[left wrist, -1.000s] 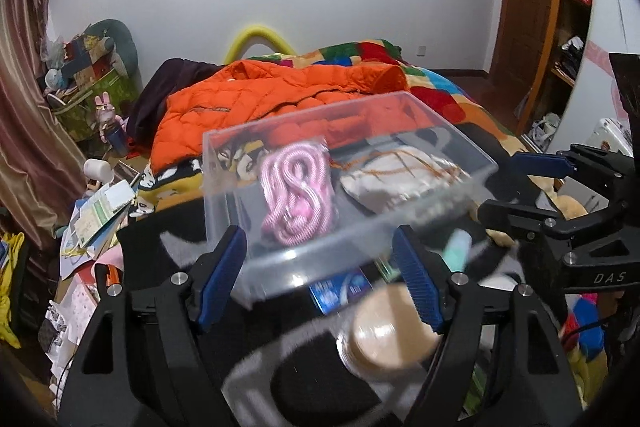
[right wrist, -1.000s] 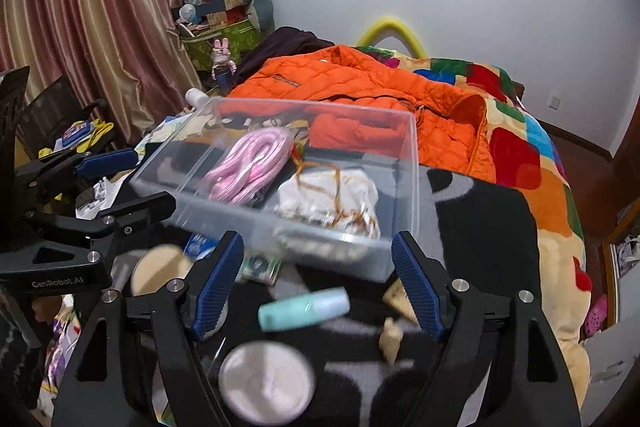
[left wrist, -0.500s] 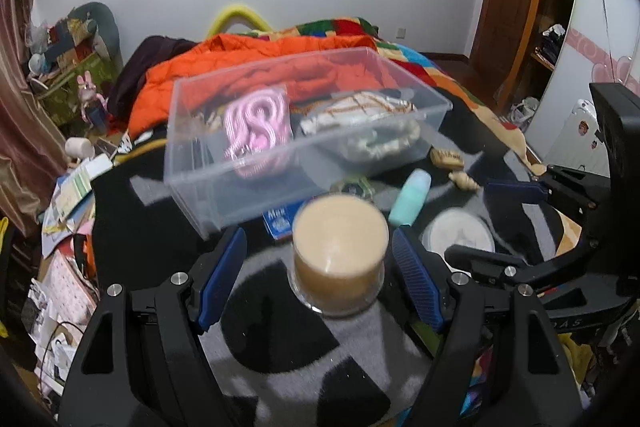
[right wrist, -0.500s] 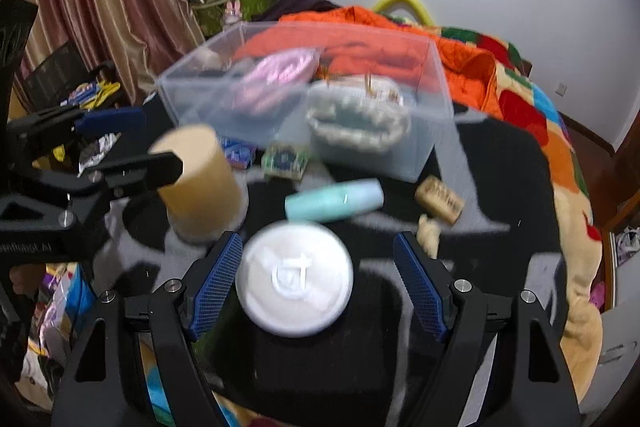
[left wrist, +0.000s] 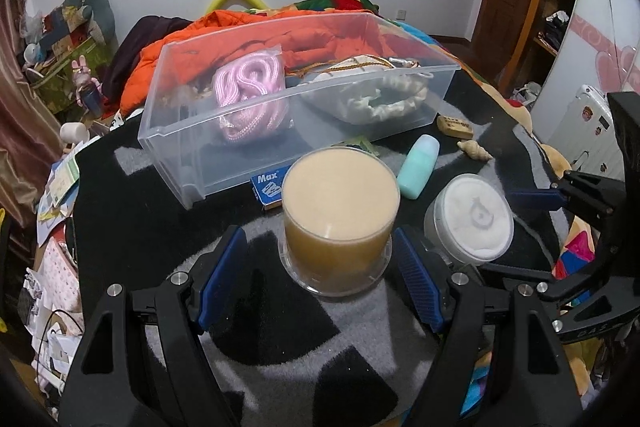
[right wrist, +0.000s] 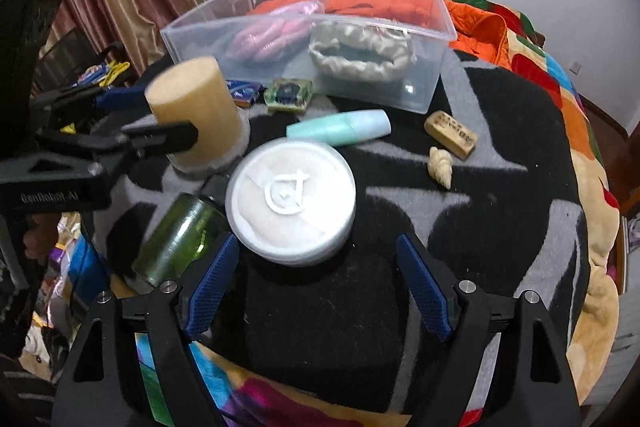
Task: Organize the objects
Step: 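Grasp the beige candle jar with the left tool while the right tool grasps the white round tin, then lower the candle jar with the left tool while the right tool lowers the tin into the box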
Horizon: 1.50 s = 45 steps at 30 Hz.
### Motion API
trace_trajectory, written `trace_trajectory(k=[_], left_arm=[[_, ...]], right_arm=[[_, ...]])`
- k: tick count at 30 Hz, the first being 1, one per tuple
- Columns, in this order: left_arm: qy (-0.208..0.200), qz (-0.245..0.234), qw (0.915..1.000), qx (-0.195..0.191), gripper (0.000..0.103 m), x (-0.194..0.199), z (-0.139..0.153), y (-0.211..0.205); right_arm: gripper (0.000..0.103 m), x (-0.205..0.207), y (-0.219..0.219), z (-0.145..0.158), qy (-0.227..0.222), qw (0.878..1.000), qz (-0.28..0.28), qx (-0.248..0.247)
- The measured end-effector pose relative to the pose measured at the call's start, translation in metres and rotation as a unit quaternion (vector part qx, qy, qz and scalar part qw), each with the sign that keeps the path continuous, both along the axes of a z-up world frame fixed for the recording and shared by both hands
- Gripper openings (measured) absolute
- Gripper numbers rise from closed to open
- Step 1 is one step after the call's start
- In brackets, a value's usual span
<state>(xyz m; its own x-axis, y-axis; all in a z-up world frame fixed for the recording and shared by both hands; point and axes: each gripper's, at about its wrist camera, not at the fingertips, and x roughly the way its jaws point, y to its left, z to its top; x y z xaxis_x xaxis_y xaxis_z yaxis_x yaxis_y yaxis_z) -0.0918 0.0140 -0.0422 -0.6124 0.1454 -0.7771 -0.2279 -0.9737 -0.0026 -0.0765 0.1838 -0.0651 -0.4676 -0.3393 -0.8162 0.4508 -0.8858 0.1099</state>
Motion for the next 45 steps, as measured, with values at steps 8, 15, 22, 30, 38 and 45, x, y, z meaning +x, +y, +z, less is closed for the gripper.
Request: trace_trajectory(k=[8, 15, 22, 30, 38, 45], left_arm=[[0.009, 0.007, 0.9998, 0.014, 0.075, -0.009, 0.002, 0.002], [0.013, 0.009, 0.9993, 0.035, 0.056, -0.014, 0.004, 0.002], [0.026, 0.015, 0.9993, 0.025, 0.056, -0.007, 0.008, 0.003], [0.063, 0.038, 0.9965, 0.039, 0.056, 0.001, 0.036, -0.015], [0.116, 0.066, 0.9898, 0.051, 0.056, -0.011, 0.081, -0.037], [0.136, 0.077, 0.9866, 0.046, 0.056, -0.028, 0.095, -0.044]], right_arm=[[0.079, -0.013, -0.006, 0.000, 0.002, 1.000, 0.009, -0.026], [0.064, -0.018, -0.010, 0.003, 0.009, 0.998, 0.016, -0.054], [0.064, -0.013, 0.001, 0.025, 0.044, 0.997, 0.003, -0.059], [0.064, -0.023, 0.003, 0.061, 0.094, 0.993, -0.010, -0.067], [0.064, -0.050, -0.004, 0.106, 0.143, 0.985, -0.023, -0.092], [0.064, -0.074, -0.024, 0.124, 0.163, 0.981, -0.020, -0.102]])
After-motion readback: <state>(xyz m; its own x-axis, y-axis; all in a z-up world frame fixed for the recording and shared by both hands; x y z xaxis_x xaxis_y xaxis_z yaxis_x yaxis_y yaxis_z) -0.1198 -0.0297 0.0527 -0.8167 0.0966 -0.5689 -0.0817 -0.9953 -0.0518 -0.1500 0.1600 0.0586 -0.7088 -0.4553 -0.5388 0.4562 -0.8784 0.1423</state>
